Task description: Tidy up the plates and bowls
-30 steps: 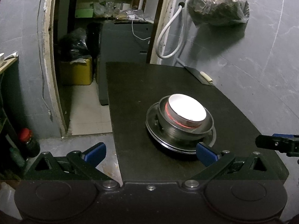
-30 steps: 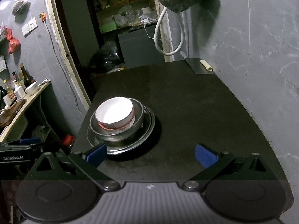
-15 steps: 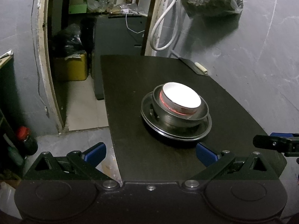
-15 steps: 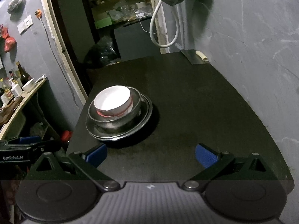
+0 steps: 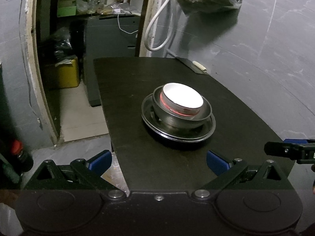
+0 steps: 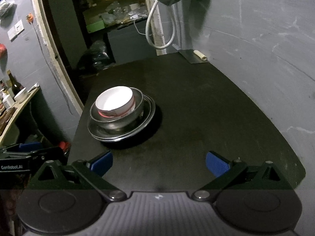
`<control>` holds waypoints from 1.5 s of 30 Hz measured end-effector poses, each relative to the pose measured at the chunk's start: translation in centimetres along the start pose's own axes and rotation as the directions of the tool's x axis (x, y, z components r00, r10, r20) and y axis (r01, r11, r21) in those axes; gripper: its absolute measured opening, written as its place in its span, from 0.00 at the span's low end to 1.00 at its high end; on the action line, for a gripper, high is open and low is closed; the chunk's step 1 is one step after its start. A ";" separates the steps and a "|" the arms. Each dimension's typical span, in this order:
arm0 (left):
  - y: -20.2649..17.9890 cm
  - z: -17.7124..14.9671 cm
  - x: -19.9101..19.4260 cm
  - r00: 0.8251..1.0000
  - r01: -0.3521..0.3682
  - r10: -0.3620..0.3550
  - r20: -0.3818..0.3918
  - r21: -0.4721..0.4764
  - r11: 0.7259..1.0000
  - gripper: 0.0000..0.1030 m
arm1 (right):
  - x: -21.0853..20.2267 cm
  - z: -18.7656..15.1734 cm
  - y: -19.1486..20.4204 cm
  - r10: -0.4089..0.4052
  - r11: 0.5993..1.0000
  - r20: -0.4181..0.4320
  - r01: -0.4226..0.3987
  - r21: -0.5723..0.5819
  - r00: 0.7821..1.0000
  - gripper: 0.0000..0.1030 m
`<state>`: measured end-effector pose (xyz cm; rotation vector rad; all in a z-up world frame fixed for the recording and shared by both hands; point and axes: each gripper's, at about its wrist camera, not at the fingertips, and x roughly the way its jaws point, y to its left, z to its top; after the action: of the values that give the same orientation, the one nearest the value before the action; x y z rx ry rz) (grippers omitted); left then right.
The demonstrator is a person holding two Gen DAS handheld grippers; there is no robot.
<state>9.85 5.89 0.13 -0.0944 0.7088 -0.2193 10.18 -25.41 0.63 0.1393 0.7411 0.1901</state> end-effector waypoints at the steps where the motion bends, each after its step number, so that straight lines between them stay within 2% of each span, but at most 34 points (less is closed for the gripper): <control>1: 0.2 -0.1 -0.1 1.000 0.006 -0.006 -0.001 0.005 1.000 0.99 | -0.1 -0.2 0.2 -0.008 1.000 0.000 0.008 0.006 1.000 1.00; 10: 1.6 -1.0 -0.5 0.998 0.060 -0.060 -0.014 0.022 0.998 0.99 | -1.1 -2.2 2.0 -0.074 0.997 -0.010 0.074 0.029 0.997 1.00; 14: 1.4 -1.3 -0.8 0.998 0.060 -0.059 -0.010 0.032 0.998 0.99 | -1.5 -2.6 2.3 -0.080 0.996 -0.003 0.080 0.029 0.997 1.00; 34: -1.8 -3.1 -3.9 0.997 -0.074 0.075 0.035 -0.031 0.997 0.99 | -3.0 -2.5 -0.1 0.028 0.998 0.017 -0.027 -0.056 0.999 1.00; 45: -2.9 -3.9 -5.1 0.992 -0.110 0.112 0.052 -0.046 0.993 0.99 | -3.7 -2.8 -0.8 0.065 0.995 0.017 -0.063 -0.077 0.998 1.00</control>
<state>3.06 4.21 0.92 -0.1016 0.6620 -0.0946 5.70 -26.85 0.92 0.0916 0.7098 0.2775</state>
